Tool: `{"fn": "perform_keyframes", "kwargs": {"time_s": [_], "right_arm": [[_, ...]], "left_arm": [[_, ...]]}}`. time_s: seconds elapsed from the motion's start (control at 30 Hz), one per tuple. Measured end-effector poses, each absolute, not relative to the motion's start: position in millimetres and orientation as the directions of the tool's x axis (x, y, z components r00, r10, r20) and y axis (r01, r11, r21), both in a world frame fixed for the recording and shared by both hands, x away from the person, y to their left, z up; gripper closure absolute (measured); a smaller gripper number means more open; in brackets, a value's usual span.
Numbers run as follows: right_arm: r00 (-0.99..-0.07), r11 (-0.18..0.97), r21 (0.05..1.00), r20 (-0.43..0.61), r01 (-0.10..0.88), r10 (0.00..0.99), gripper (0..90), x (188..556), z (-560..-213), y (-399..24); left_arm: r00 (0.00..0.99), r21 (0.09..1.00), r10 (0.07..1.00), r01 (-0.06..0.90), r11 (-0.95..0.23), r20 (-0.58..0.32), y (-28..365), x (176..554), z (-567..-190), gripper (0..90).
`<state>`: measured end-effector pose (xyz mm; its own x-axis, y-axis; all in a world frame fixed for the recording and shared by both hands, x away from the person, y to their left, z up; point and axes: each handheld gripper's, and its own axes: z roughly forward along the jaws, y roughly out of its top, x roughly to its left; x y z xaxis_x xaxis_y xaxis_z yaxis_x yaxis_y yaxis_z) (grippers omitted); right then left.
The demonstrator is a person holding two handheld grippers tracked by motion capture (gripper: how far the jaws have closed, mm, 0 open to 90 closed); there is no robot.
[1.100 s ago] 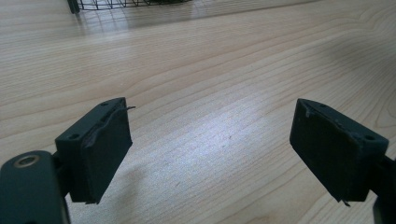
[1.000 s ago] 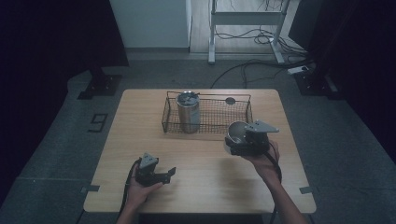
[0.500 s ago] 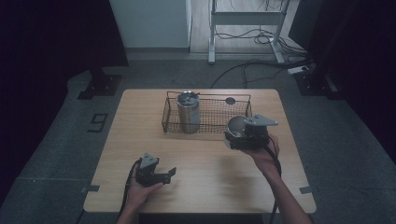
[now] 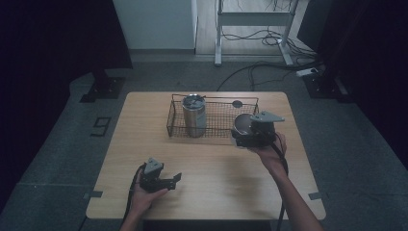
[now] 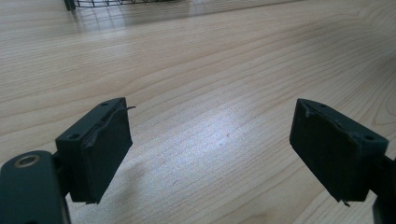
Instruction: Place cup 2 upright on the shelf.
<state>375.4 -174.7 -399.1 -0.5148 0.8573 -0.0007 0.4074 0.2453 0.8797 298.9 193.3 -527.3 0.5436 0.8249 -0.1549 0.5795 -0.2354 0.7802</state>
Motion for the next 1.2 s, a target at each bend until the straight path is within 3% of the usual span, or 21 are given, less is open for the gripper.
{"fn": "perform_keyframes", "kwargs": {"time_s": [1.2], "right_arm": [[-0.518, 0.245, 0.871, 0.012, 0.426, 0.856, 6.6, 411.4, -398.4, -175.4]], "left_arm": [[0.541, 0.772, 0.826, 0.59, -0.238, -0.158, 192.6, 299.3, -528.4, 13.1]]}}
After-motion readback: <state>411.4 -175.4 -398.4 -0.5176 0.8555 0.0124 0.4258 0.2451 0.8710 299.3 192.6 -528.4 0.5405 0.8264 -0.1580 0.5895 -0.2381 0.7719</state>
